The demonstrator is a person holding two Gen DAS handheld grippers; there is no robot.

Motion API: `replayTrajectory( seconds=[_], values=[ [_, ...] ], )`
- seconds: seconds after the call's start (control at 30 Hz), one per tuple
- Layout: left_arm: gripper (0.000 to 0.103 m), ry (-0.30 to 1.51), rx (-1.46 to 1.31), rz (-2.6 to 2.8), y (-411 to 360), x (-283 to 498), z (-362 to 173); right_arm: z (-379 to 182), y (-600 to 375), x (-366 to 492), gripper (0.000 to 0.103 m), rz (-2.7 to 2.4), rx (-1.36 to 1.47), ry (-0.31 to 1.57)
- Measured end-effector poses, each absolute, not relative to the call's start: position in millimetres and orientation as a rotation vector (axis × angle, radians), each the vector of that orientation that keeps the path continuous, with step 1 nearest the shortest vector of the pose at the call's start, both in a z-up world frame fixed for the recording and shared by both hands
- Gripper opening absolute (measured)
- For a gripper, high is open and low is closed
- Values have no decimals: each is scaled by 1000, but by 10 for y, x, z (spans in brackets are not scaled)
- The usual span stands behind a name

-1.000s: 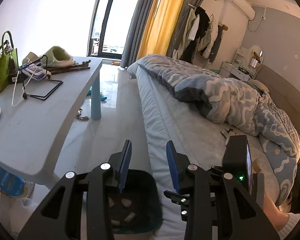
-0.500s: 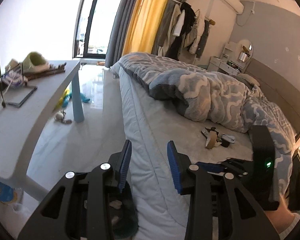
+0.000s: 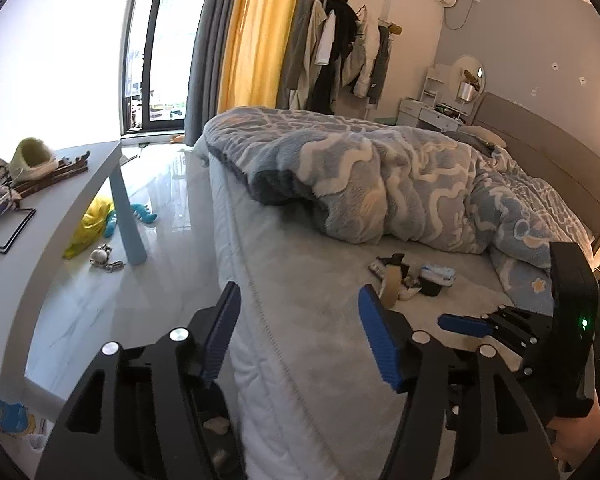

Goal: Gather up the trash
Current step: 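Move both tools back over the trash items on the bed, then grasp the cardboard tape core with the right tool while the left tool grasps the brown tape roll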

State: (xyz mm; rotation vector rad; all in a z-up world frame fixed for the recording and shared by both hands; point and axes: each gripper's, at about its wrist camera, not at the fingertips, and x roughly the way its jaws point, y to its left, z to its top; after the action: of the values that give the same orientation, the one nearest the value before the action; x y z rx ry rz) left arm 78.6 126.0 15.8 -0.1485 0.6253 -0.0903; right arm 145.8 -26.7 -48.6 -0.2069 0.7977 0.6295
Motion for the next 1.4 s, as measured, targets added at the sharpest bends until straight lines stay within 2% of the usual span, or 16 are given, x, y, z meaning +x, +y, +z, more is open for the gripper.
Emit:
replayTrajectory(
  seconds=[0.63, 1.03, 1.07, 1.1, 1.27, 1.4],
  values=[
    [72, 689, -90, -140, 514, 1178, -193, -772, -1358, 1533, 76, 437, -163, 800],
    [76, 745, -92, -132, 308, 1470, -423, -1003, -1438, 1631, 78, 463, -158, 862],
    [76, 748, -92, -131, 301, 1490, -434, -1022, -1426, 1641, 77, 462, -159, 872],
    [76, 751, -93, -132, 295, 1511, -448, -1041, -1420, 1648, 69, 459, -161, 882],
    [76, 768, -100, -141, 266, 1626, -521, -1080, -1518, 1748, 46, 475, -102, 930],
    [75, 775, -115, -150, 248, 1701, -567, -1046, -1557, 1805, 45, 480, -102, 923]
  ],
)
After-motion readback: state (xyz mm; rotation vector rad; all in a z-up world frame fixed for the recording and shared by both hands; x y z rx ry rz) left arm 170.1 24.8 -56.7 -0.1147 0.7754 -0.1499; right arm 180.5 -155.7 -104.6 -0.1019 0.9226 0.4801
